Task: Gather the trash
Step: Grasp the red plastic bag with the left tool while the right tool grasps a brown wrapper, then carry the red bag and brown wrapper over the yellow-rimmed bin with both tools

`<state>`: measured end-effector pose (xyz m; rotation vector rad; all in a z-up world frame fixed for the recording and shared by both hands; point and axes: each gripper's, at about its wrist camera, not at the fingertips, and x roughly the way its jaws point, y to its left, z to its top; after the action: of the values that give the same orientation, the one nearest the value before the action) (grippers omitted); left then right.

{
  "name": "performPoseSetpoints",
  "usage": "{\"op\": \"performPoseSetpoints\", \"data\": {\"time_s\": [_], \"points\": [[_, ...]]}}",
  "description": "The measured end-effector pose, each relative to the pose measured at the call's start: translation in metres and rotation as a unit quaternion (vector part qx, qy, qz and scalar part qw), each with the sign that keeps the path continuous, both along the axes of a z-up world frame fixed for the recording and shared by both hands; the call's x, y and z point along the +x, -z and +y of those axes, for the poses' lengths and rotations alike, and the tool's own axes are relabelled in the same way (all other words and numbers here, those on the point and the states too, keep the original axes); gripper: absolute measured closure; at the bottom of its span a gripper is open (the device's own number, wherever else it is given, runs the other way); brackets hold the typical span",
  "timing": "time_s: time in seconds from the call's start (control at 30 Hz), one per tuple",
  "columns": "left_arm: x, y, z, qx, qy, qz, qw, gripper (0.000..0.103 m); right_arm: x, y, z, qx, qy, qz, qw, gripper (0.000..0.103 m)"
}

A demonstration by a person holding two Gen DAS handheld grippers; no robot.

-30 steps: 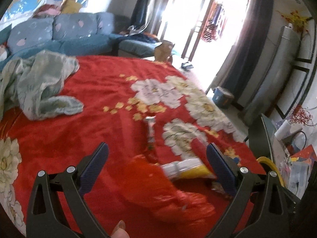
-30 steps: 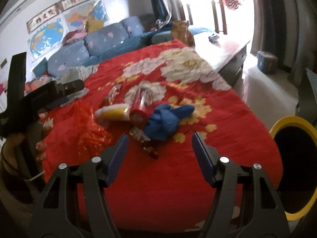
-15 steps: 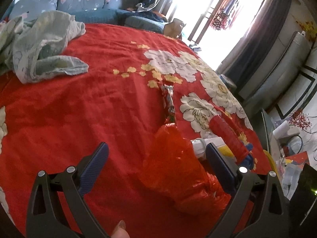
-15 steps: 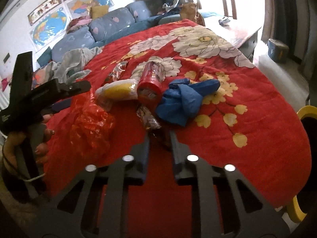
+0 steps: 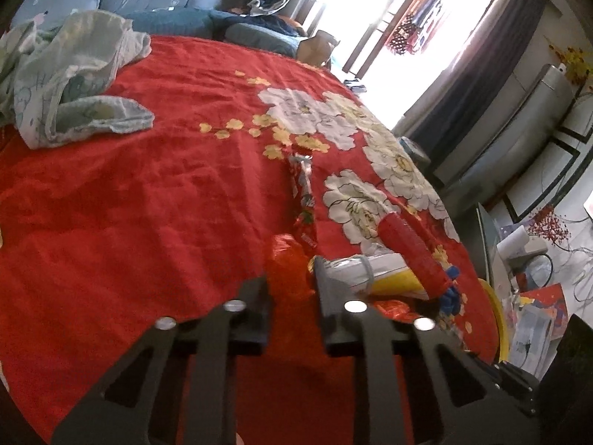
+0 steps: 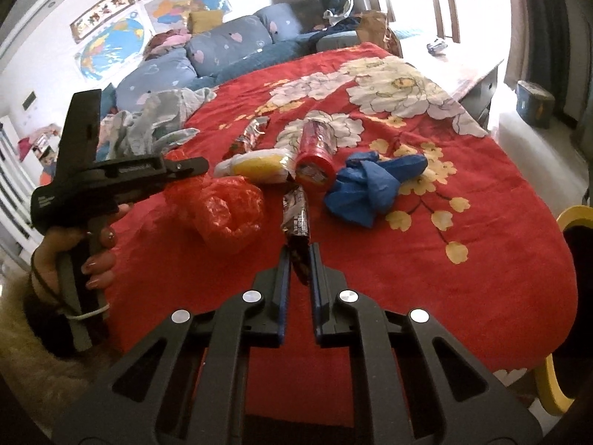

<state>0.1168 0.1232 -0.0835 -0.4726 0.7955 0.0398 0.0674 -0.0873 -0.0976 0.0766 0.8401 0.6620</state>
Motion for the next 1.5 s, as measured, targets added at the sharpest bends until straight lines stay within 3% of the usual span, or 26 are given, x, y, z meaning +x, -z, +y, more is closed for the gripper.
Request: {"op": "performPoseSetpoints", "data": {"time_s": [0.4, 0.73, 1.5], "points": [[-0.014, -0.047, -0.003, -0.004, 0.006, -0.058, 0.9983, 0.092, -0.005, -0.020, -0.007, 0.018, -0.002, -0.019, 1.000, 0.097], [-0.025, -0.085, -0.031, -0.003, 0.044, -0.102, 0.9938, 0.093, -0.003, -0.040, -0.026, 0.035, 0.021, -0.040, 0.998, 0.097], [-0.020, -0.112, -0.092, 0.025, 0.111, -0.130, 0.9850, 0.093, 0.008, -0.064, -0.085, 0.060, 0.092, -0.071, 0.991, 0.097]]}}
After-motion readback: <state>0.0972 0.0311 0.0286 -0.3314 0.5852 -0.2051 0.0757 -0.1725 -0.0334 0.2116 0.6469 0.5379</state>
